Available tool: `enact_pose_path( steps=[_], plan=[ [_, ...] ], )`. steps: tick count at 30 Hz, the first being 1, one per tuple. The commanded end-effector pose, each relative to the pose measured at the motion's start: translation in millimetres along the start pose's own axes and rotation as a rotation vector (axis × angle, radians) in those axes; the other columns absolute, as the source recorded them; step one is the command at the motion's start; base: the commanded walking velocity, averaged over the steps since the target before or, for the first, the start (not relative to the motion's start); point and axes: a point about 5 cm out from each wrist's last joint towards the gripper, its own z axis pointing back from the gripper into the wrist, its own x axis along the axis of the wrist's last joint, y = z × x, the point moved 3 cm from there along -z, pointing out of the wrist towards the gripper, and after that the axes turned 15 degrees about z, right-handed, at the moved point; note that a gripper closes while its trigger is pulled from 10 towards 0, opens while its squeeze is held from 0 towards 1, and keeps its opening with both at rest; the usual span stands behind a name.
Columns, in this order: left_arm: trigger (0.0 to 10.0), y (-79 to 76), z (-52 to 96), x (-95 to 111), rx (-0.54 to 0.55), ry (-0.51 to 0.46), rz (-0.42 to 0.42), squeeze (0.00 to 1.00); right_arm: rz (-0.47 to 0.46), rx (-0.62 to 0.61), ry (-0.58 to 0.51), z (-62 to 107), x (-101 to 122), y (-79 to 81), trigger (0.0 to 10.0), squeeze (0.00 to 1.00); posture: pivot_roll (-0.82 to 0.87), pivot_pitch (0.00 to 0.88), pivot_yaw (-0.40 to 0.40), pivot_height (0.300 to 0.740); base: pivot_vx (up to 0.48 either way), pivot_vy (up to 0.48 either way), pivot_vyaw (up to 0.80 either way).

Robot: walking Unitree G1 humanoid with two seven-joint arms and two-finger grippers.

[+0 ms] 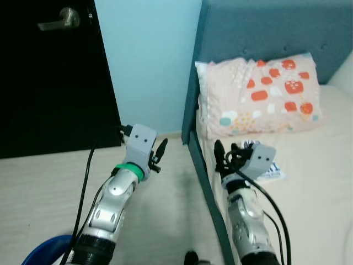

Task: Clean up the room

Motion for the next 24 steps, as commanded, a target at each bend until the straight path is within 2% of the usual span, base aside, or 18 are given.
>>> enact_pose_path(
  steps=[1,24],
  plan=[
    [10.0,-1.0,1.6,-6.4,0.000,0.023,0.001,0.00,-0.014,-0.017,0.024,4.0,-7.4,-1.8,10.0,0.00,0.08,0.083,0.042,0.740,-0.394,0.000,0.00],
    [10.0,3.1,2.6,-6.0,0.010,0.025,-0.006,0.00,0.000,-0.015,0.045,5.5,-13.6,-1.9,10.0,0.00,0.09,0.090,0.047,0.740,-0.418,0.000,0.00]
  ],
)
